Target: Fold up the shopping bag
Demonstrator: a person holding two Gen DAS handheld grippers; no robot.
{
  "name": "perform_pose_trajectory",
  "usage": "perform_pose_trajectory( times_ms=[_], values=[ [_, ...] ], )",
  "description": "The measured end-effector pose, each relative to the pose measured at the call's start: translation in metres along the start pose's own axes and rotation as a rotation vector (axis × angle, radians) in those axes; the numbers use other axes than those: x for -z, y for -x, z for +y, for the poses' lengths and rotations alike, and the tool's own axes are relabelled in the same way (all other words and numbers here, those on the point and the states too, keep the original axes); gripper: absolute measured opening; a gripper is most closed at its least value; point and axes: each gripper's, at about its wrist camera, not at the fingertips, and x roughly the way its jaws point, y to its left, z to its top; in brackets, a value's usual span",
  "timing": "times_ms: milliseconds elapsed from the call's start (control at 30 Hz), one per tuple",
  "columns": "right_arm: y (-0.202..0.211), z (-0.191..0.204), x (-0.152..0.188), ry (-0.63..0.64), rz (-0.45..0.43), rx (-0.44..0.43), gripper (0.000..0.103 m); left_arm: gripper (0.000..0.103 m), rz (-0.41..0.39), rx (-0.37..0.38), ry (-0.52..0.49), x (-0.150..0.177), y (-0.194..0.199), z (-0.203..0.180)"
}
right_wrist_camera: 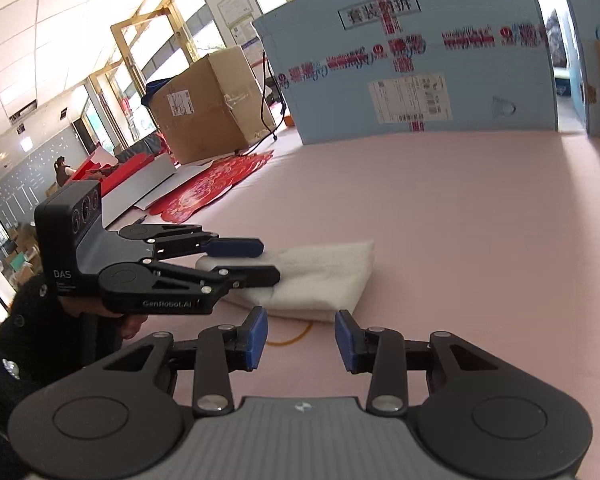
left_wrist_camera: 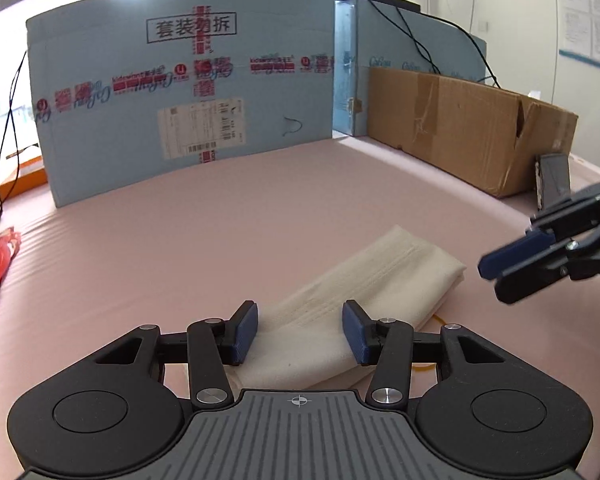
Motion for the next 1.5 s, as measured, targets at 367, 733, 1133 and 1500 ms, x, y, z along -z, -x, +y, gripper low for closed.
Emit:
perform_pose_trajectory(
  times_ms=[367,733,1133,1500],
  values=[
    [-0.025,0.041,-0.004,0.135,0.129,0.154,0.039,0.048,-0.018,0.003,0.005,0.003,0.003,0.001],
    [-0.006,0.036,0.001,0.185,0.139,0.172,0.001,0.048,-0.02,-0.006,-0.017,0.002,0.002,0.0],
    [0.011,0.014,0.005,0.129,0.125,0.209,0.001,0.061,-0.033,-0.003,-0.22,-0.01,-0.008,-0.031],
    [0.002,-0.024,-0.01,-0.145,0.083,0.162,0.001,0.071,-0.016,0.017,-0.121,-0.007,-0.015,-0.015]
  ],
)
